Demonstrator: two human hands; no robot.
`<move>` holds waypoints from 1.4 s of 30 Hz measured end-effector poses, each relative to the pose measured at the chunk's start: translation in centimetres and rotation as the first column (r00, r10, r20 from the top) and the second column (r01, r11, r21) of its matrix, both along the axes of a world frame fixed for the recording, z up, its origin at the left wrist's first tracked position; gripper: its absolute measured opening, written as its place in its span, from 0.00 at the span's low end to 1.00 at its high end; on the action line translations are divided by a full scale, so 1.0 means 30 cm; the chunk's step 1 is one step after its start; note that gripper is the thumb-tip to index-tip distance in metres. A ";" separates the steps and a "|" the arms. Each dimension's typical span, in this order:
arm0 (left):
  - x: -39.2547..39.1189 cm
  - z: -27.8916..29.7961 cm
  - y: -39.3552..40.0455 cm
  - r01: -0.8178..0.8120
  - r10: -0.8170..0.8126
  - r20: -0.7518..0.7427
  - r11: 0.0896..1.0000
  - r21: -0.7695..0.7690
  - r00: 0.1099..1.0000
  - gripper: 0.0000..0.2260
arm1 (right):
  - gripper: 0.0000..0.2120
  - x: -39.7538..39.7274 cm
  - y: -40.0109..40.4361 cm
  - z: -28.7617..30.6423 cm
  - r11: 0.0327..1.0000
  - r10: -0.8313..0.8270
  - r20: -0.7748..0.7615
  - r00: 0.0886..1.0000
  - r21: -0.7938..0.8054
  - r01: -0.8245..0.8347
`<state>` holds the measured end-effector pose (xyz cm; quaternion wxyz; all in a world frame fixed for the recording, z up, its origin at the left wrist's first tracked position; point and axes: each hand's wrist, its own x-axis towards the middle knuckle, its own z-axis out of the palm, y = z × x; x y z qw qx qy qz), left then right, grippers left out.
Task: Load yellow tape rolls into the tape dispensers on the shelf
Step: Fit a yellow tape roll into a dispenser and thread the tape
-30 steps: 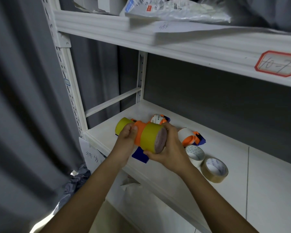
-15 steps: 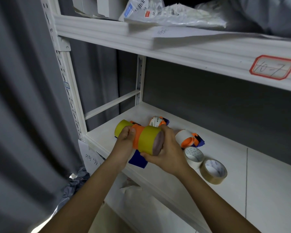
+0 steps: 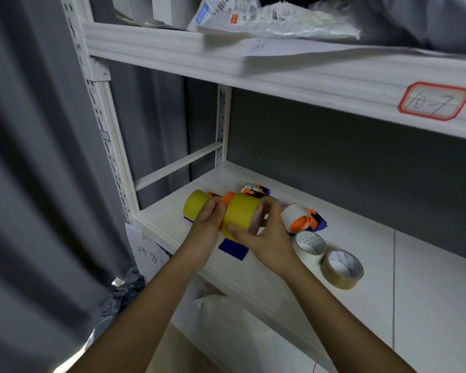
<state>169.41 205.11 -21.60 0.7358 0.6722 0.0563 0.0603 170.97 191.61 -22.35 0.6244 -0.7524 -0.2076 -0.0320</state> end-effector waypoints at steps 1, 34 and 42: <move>0.006 0.013 0.001 -0.011 0.009 -0.028 0.998 -0.055 1.000 0.08 | 0.31 0.001 -0.005 -0.001 0.998 -0.004 0.043 0.999 -0.055 0.007; 0.016 0.048 -0.015 0.006 -0.047 -0.283 0.990 -0.142 0.958 0.21 | 0.15 0.030 -0.003 -0.012 0.937 -0.016 -0.403 0.915 0.313 0.154; -0.004 0.009 -0.036 -0.082 0.091 -0.216 0.995 0.048 0.972 0.34 | 0.14 -0.015 0.030 -0.029 0.966 -0.060 -0.192 0.980 0.238 0.106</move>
